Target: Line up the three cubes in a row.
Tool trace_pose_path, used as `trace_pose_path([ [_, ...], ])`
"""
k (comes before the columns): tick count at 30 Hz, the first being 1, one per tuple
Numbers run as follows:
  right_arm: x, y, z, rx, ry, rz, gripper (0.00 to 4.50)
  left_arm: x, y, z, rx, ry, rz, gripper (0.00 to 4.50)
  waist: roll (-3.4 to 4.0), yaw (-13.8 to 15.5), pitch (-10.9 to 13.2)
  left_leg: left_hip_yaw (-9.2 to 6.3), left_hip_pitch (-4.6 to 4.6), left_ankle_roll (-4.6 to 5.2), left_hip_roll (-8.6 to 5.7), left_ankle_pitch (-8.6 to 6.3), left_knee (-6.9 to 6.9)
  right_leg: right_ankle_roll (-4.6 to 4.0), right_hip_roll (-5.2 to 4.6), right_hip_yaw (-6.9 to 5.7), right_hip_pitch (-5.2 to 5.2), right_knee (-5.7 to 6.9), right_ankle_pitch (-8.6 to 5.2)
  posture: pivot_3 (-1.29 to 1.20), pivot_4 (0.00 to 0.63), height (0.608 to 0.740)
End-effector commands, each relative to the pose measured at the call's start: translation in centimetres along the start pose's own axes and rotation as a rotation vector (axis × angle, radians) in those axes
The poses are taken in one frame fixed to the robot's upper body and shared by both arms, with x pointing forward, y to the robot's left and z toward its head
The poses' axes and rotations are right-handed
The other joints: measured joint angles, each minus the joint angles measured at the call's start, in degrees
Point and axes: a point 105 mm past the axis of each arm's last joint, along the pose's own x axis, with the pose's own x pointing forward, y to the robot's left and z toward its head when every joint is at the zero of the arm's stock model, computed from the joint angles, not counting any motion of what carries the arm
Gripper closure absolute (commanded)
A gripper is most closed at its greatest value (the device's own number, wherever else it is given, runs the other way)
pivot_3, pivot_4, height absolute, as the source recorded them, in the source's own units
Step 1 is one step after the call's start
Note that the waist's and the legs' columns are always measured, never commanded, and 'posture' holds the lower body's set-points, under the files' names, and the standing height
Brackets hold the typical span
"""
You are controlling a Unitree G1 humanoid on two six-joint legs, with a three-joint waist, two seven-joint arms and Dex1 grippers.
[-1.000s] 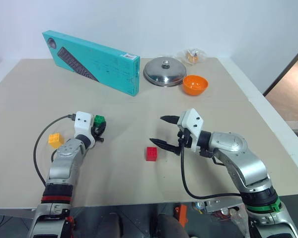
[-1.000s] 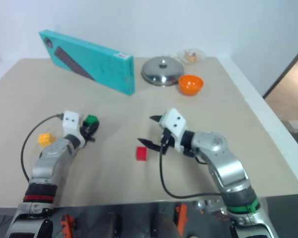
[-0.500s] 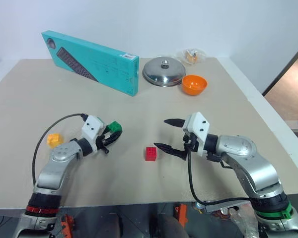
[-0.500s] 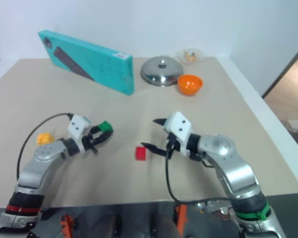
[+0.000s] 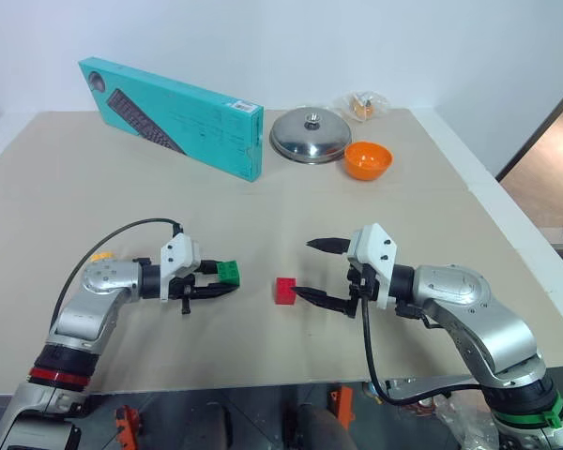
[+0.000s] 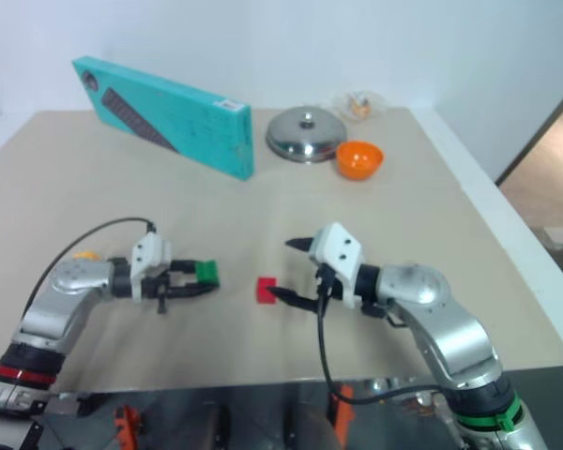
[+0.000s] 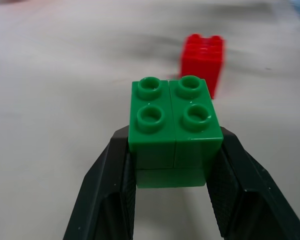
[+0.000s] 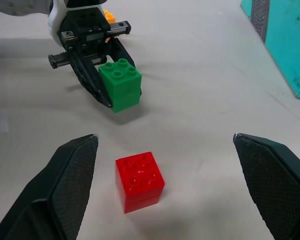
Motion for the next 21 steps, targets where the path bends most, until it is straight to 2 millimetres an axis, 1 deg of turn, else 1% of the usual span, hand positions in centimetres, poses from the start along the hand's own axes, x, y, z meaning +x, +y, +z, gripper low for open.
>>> trace_pose_path([
  [1,-0.5,0.7,1.2,-0.025,-0.026,0.05,0.0,0.3,-0.1,0.6,0.047,-0.002,-0.064,3.17,0.0,0.0,0.0,0.01,0.0,0.0,0.01,0.0,0.0,0.0,0.01,0.0,0.0,0.0,0.0,0.0,0.15,0.74],
  [9,-0.5,1.3,0.5,-0.034,0.003,0.115,0.0,0.8,0.2,0.0,0.087,0.019,-0.073,3.17,0.0,0.0,0.0,0.01,-0.01,0.01,0.03,0.0,0.0,0.01,0.03,-0.02,-0.01,0.0,0.0,0.0,0.15,0.74],
  [13,-0.4,1.3,0.5,-0.045,0.002,0.123,0.0,1.0,0.3,-0.2,0.096,0.023,-0.066,3.17,0.0,0.0,0.0,0.01,-0.02,0.01,0.02,0.0,0.02,0.01,0.03,-0.02,0.0,0.0,0.0,0.0,0.15,0.74],
  [21,-0.2,1.0,0.4,-0.065,0.003,0.116,0.0,1.3,0.0,-0.5,0.095,0.032,-0.079,3.17,0.0,0.0,0.0,0.01,-0.02,0.01,0.02,0.0,0.03,0.01,0.03,-0.03,0.0,0.01,0.0,0.0,0.15,0.74],
])
